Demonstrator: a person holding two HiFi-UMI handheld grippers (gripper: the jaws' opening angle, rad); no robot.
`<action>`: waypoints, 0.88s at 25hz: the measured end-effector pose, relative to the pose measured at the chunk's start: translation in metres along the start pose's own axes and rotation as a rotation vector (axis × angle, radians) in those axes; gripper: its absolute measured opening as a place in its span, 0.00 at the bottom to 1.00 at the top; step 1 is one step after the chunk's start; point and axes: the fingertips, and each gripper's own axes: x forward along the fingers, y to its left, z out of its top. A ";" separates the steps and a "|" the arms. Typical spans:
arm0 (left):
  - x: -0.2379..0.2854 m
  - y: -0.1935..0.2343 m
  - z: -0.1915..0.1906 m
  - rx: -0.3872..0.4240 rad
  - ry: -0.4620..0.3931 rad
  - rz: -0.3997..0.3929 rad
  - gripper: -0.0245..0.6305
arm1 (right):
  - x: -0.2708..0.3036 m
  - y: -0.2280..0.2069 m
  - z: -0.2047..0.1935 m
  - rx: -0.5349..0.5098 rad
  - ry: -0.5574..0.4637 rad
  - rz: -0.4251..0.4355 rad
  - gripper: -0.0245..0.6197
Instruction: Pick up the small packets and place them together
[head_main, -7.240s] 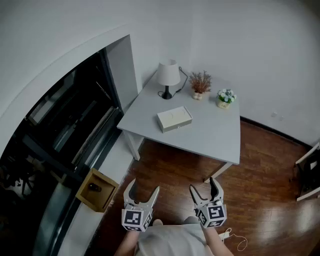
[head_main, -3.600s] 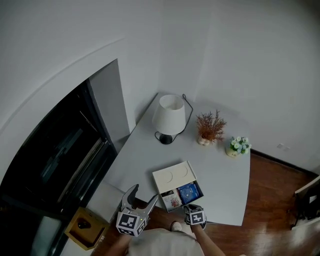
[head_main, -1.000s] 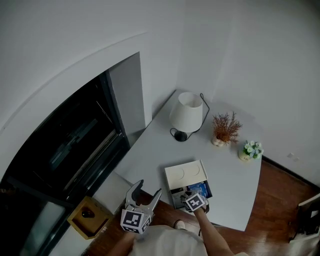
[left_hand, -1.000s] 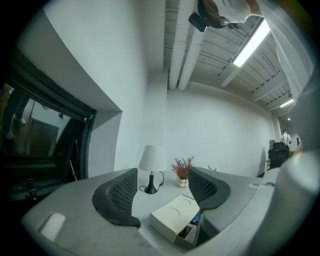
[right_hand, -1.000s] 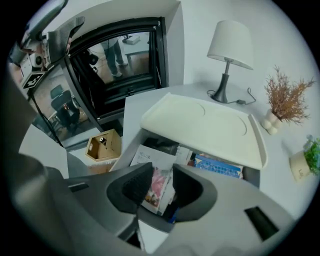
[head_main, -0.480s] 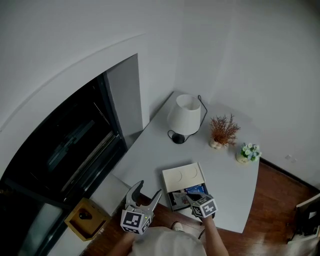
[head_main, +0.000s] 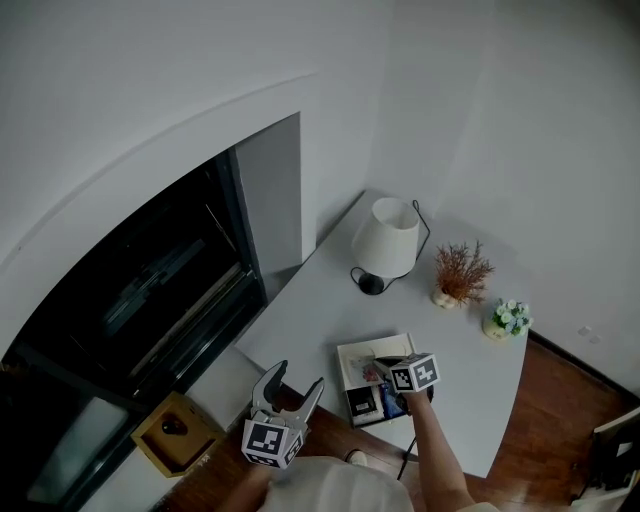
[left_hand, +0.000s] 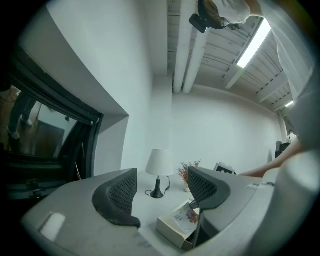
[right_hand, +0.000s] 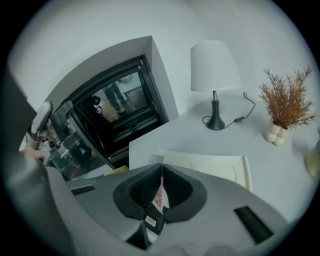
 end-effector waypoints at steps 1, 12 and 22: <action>-0.001 0.002 0.000 0.001 0.002 0.005 0.50 | 0.009 -0.004 0.001 0.021 0.004 0.000 0.06; -0.011 0.018 -0.002 0.001 0.014 0.049 0.50 | 0.058 -0.046 -0.015 0.036 0.101 -0.154 0.07; -0.007 0.017 -0.007 -0.001 0.026 0.031 0.50 | 0.039 -0.036 0.029 -0.108 -0.116 -0.283 0.63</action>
